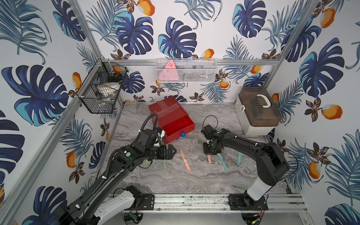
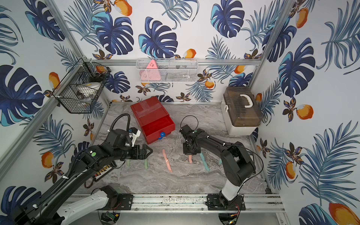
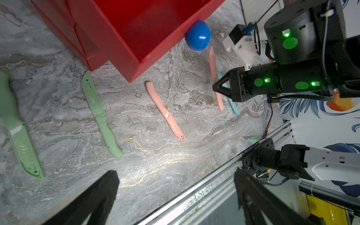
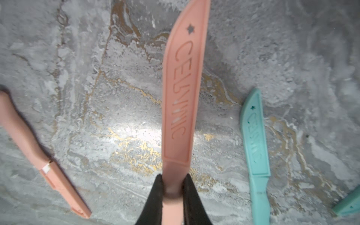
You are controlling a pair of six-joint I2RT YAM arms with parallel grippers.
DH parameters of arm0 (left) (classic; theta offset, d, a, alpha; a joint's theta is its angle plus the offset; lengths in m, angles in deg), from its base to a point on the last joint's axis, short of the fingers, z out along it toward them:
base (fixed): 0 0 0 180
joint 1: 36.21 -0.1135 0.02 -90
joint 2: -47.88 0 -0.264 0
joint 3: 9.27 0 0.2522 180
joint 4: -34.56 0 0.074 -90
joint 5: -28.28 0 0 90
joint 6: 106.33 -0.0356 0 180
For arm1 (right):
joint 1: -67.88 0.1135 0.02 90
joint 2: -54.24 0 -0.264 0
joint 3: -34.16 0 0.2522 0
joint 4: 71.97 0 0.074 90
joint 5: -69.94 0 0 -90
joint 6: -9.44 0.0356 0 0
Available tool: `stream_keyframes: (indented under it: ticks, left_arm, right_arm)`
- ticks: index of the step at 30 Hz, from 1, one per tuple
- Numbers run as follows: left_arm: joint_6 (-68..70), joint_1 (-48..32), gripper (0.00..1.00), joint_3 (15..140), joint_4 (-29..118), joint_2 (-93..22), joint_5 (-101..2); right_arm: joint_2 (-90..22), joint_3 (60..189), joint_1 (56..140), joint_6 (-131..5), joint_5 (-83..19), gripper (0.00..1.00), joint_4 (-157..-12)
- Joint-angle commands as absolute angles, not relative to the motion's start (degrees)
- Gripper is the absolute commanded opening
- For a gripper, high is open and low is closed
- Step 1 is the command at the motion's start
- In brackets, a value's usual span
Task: Place the fruit knives into the drawer by color
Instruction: Pick up the fruit knife from the center of the board, then place the fruit knife in the drawer.
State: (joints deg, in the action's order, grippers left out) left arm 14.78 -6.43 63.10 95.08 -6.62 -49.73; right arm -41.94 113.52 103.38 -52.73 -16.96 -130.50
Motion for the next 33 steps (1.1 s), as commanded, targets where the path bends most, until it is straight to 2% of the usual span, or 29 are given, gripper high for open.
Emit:
stream_keyframes:
  ticks: [1, 9, 16, 19, 24, 33]
  left_arm:
    - [12.00, -6.33, 0.99, 65.76, 95.32, -8.41, -50.38]
    - [8.94, -6.24, 0.99, 73.25, 95.93, -13.79, -51.20]
    - [5.77, -6.25, 0.99, 84.50, 97.27, -20.06, -54.28]
    - [5.08, -6.38, 0.99, 88.58, 97.02, -21.85, -58.22]
    - [4.94, -6.37, 0.99, 93.80, 95.93, -24.61, -63.39]
    - [5.63, -6.43, 0.99, 95.39, 95.87, -26.08, -63.89]
  right_arm:
    - [-38.95, 113.48, 102.20, -51.18, -18.39, 0.00, -134.57]
    - [-31.47, 116.21, 101.14, -45.67, -24.00, 0.00, -142.30]
    - [-26.43, 127.80, 101.12, -38.85, -27.43, 0.00, -152.09]
    - [-25.49, 133.22, 101.62, -35.17, -30.77, 0.00, -152.14]
    - [-30.22, 142.53, 103.49, -28.46, -38.22, 0.00, -148.86]
    - [-44.84, 158.81, 105.74, -18.66, -45.13, 0.00, -140.14]
